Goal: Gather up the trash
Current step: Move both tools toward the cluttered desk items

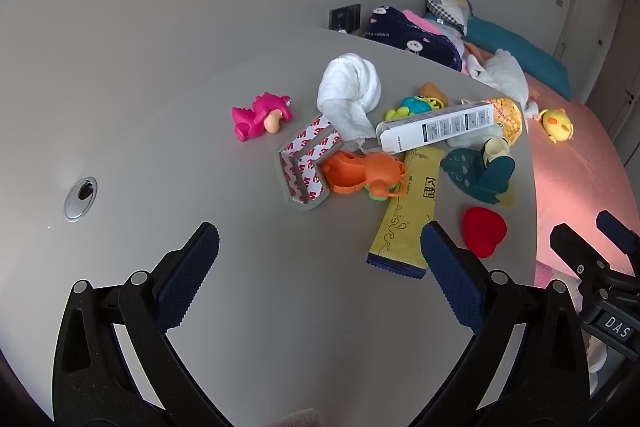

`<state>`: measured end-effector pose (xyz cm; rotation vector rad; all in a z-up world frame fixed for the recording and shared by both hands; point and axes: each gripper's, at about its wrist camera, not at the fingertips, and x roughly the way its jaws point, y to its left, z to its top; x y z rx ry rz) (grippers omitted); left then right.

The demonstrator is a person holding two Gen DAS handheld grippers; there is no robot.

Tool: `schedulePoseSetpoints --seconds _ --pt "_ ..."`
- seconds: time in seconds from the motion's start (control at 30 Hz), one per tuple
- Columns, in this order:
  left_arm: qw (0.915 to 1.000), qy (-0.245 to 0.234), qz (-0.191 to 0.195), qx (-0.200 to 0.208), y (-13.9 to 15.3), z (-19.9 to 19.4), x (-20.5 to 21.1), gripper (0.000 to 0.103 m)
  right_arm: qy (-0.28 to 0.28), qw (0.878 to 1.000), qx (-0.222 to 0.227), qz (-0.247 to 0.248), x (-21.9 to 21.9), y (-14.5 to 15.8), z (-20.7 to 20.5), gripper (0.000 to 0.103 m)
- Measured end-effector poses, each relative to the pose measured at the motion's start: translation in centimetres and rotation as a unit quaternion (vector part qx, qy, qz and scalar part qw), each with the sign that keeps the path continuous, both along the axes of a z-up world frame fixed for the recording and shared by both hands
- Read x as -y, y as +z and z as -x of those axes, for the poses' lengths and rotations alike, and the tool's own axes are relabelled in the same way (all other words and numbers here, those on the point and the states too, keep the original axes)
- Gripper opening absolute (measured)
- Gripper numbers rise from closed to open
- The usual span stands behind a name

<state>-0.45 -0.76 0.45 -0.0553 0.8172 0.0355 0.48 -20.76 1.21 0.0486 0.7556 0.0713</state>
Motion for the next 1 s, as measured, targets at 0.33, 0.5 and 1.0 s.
schedulePoseSetpoints --seconds 0.33,0.5,1.0 --pt "0.9998 -0.017 0.007 0.0 -0.11 -0.19 -0.19 0.097 0.0 1.0 0.003 0.001 0.13 0.08 0.21 0.1" --pt "0.9999 -0.014 0.005 0.0 -0.18 -0.16 -0.05 0.097 -0.002 1.0 0.007 0.003 0.71 0.52 0.64 0.1" --pt "0.9995 -0.019 0.026 0.006 -0.31 -0.07 -0.39 0.097 -0.003 1.0 0.007 0.004 0.57 0.37 0.48 0.1"
